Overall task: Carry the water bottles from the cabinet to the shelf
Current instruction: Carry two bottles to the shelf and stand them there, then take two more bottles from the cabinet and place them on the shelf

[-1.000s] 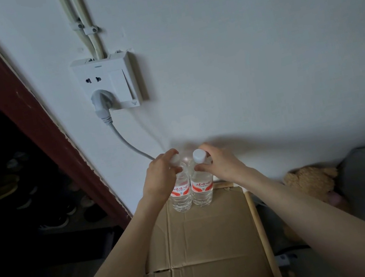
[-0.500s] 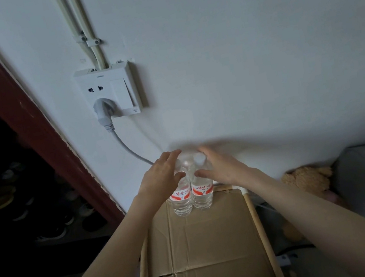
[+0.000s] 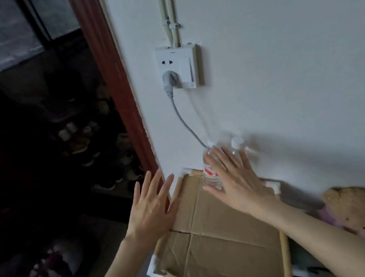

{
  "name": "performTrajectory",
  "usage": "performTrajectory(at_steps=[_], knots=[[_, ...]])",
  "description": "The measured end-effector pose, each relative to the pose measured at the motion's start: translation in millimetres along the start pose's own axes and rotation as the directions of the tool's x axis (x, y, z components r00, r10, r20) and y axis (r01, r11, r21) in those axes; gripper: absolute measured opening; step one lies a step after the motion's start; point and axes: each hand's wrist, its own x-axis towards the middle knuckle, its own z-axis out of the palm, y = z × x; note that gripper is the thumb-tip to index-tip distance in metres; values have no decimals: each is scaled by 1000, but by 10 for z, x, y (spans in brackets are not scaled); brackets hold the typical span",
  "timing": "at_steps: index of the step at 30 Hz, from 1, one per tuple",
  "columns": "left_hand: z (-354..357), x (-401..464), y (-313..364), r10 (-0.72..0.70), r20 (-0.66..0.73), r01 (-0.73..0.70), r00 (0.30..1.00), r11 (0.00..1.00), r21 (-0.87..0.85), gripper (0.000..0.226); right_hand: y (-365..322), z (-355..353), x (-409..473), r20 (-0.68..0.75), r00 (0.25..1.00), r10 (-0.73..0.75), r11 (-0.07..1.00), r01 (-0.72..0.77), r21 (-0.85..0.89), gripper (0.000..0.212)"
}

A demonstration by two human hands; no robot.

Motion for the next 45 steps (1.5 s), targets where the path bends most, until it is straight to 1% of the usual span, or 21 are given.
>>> performTrajectory(at_steps=[2, 4, 6, 8, 10, 11, 13, 15, 19, 20, 24, 27, 29, 30, 34, 38, 40, 42, 45], knots=[[-36, -464, -103, -141, 2, 141, 990, 990, 15, 64, -212, 80, -86, 39, 995, -94, 995, 94, 16, 70], [-107, -952, -185, -278, -7, 278, 961, 960, 21, 68, -494, 159, -200, 94, 976, -195, 980, 189, 67, 72], [-187, -1416, -226, -396, -23, 397, 918, 917, 29, 70, -793, 219, -295, 121, 946, -299, 950, 283, 134, 74], [-276, -1916, -264, -510, -40, 512, 859, 858, 36, 70, -1179, 270, -400, 157, 895, -418, 901, 386, 197, 79], [-368, -2395, -305, -617, -54, 619, 785, 785, 31, 72, -1596, 268, -490, 133, 834, -535, 836, 499, 229, 82], [-423, -2679, -329, -671, -71, 674, 738, 737, 36, 70, -1854, 253, -557, 113, 794, -598, 792, 563, 234, 82], [-576, -3238, -367, -763, -123, 771, 635, 636, 34, 65, -2374, 208, -729, 134, 694, -708, 703, 671, 237, 85], [-732, -3793, -395, -822, -195, 840, 535, 541, 24, 63, -2869, 156, -963, 121, 609, -784, 616, 739, 272, 87], [-1014, -5039, -301, -907, -290, 944, 304, 327, -35, 63, -3950, 26, -1708, 65, 436, -898, 427, 824, 372, 88], [-1049, -5302, -251, -919, -302, 956, 253, 285, -69, 63, -4160, 3, -1903, 49, 404, -914, 389, 831, 398, 87], [-1076, -6659, 87, -945, -327, 979, -14, 53, -195, 66, -5090, -74, -2965, 22, 230, -973, 212, 851, 480, 88], [-1165, -7620, 338, -929, -325, 970, -177, -109, -216, 67, -5705, -93, -3752, 27, 76, -997, 80, 860, 504, 87], [-1321, -8245, 518, -892, -352, 950, -285, -215, -225, 69, -6135, -127, -4295, 10, -14, -1000, -7, 859, 511, 87], [-1395, -8477, 591, -872, -369, 941, -322, -252, -228, 70, -6301, -158, -4506, 0, -50, -999, -43, 858, 513, 86], [-1525, -9350, 977, -787, -391, 877, -478, -405, -258, 75, -6999, -288, -5469, -45, -248, -968, -236, 832, 502, 81], [-1537, -10007, 1192, -698, -372, 791, -612, -524, -316, 78, -7628, -385, -6293, -105, -393, -914, -392, 783, 483, 78], [-1577, -10319, 1220, -660, -368, 755, -655, -565, -332, 79, -7916, -415, -6644, -117, -458, -881, -455, 754, 474, 72], [-1644, -10691, 1206, -616, -377, 722, -692, -602, -341, 79, -8263, -434, -7006, -121, -521, -845, -512, 723, 463, 72], [-1814, -11256, 1138, -543, -412, 677, -732, -651, -344, 79, -8805, -498, -7518, -151, -588, -795, -583, 670, 460, 72]])
